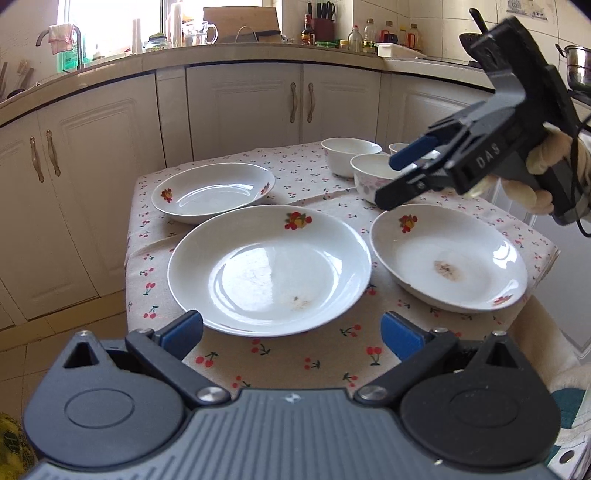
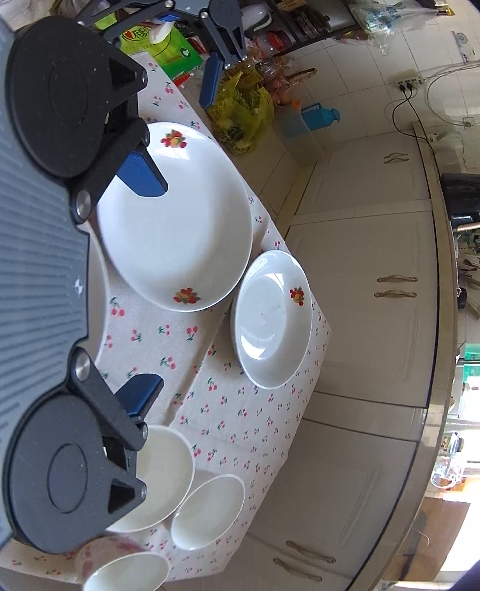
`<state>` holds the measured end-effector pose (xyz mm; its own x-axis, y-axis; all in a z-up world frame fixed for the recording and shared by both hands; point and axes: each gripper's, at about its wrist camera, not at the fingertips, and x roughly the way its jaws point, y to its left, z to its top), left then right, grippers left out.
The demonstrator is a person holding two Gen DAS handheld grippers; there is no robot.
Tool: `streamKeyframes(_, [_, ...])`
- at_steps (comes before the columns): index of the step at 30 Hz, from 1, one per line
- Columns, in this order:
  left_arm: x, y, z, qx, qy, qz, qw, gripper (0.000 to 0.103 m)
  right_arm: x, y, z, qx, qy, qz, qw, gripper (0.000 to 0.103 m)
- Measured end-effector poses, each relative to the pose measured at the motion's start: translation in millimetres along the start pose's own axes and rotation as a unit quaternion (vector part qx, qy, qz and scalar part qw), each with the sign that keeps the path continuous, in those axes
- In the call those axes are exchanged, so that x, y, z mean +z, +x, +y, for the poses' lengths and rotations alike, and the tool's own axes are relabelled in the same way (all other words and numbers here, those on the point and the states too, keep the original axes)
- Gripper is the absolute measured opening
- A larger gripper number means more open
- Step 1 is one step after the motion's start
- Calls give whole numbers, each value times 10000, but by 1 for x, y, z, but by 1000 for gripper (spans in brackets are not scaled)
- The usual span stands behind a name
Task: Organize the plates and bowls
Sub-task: 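Move the left gripper to the stained white plate and grasp its rim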
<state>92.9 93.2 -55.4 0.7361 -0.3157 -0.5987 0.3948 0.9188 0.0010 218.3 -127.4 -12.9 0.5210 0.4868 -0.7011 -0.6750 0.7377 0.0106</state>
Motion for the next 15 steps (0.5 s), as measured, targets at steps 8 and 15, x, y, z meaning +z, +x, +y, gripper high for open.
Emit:
streamKeyframes(8, [6,-3,-37,-286,-60,44,9996,102,-70,-61,0,-353,214,-179,9990,103])
streamKeyframes(15, [21,4,-61,-405,-183,20,9990,102,-128,-94,-4,-395,427,-185,9981,103])
